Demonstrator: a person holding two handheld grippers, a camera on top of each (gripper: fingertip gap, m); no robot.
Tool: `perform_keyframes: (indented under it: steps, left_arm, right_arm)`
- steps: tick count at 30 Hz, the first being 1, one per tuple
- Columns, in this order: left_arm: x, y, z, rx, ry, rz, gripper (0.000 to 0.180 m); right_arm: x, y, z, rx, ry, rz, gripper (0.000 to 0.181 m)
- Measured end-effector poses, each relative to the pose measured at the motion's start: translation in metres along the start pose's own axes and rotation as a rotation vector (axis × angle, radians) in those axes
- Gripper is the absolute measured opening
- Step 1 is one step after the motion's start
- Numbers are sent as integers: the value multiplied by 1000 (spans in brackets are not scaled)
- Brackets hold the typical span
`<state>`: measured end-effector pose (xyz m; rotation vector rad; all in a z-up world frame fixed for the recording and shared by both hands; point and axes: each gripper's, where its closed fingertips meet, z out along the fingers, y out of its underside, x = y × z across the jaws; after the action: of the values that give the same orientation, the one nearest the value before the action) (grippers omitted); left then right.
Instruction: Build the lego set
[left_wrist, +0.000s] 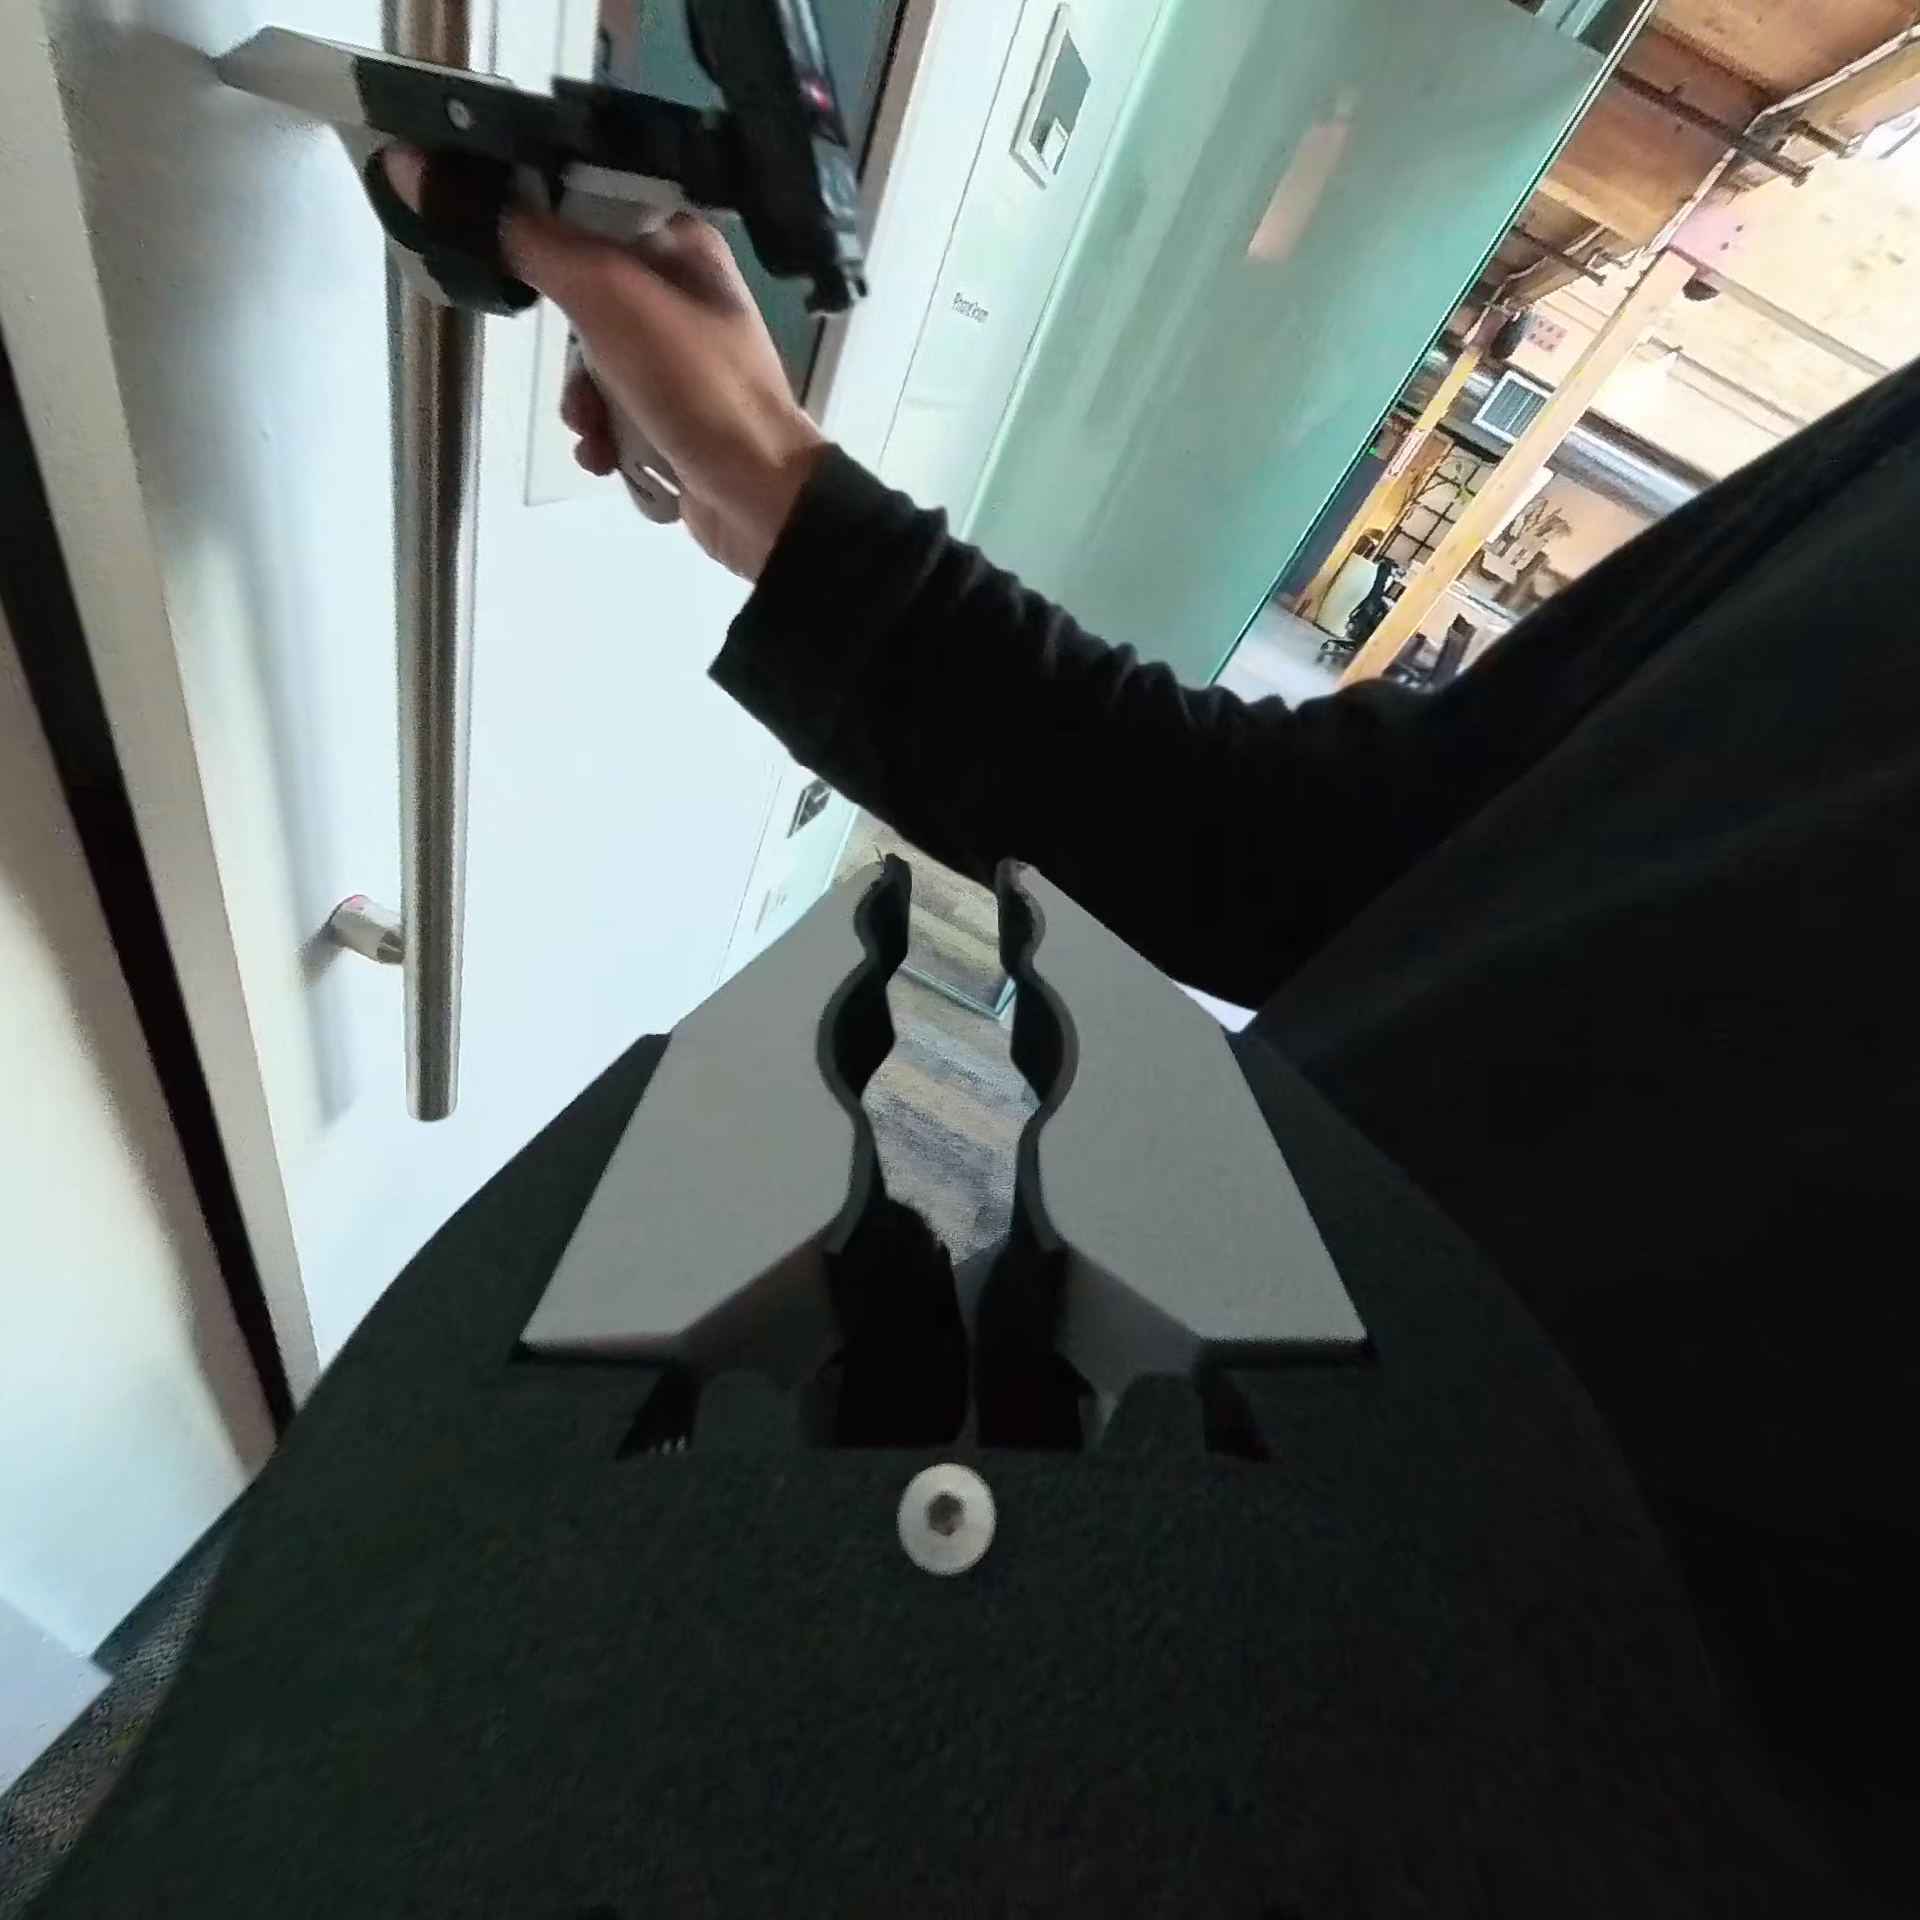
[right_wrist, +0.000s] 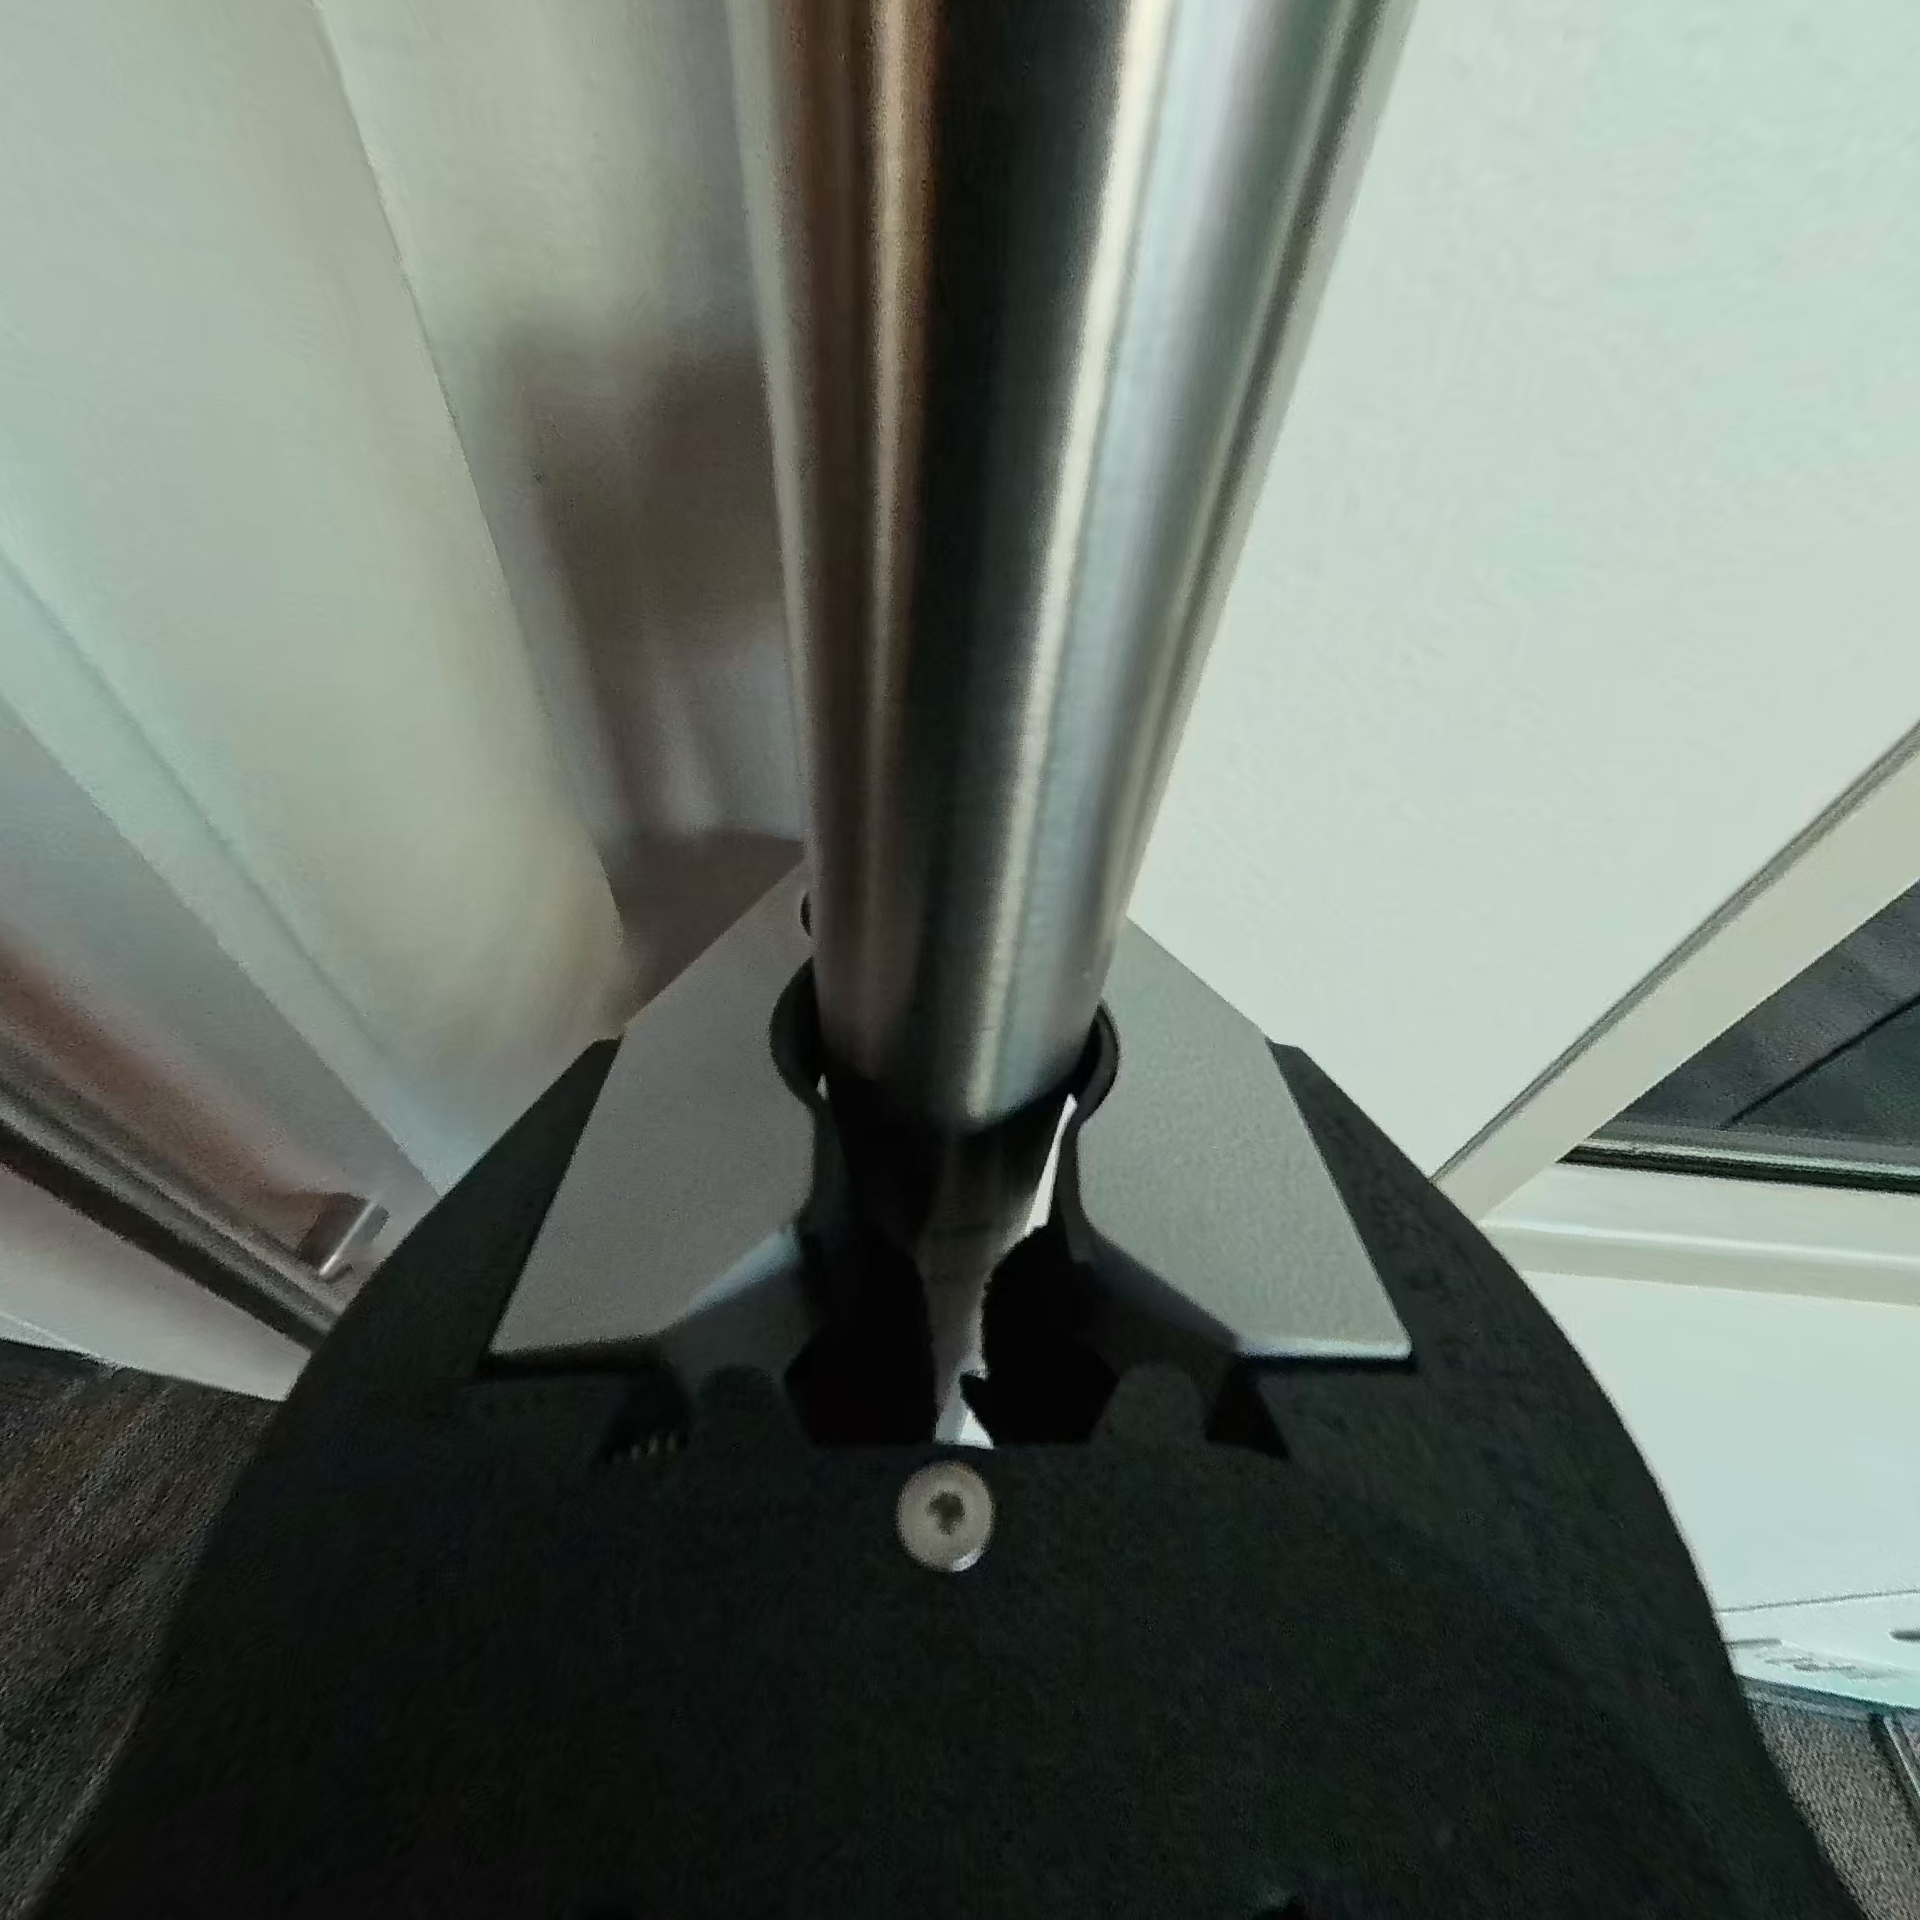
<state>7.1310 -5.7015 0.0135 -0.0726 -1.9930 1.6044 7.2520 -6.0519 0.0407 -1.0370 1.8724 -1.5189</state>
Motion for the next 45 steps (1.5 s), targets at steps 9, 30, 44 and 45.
perform_keyframes:
  steps: [9, 30, 44, 45]
  left_arm:
    - [-2, 0, 6, 1, -35, -8, 14]
    - [-1, 3, 16, -14, -49, -34, 14]
    - [0, 0, 17, -17, -97, 26, 13]
    - [-1, 2, 18, -13, -97, 15, 13]
  right_arm:
    - [0, -7, 31, 3, 41, 6, 36]
    - [3, -11, 40, 24, 63, 19, 33]
    - [4, -14, 45, -8, 66, 20, 34]
    - [4, -14, 45, -7, 66, 20, 34]
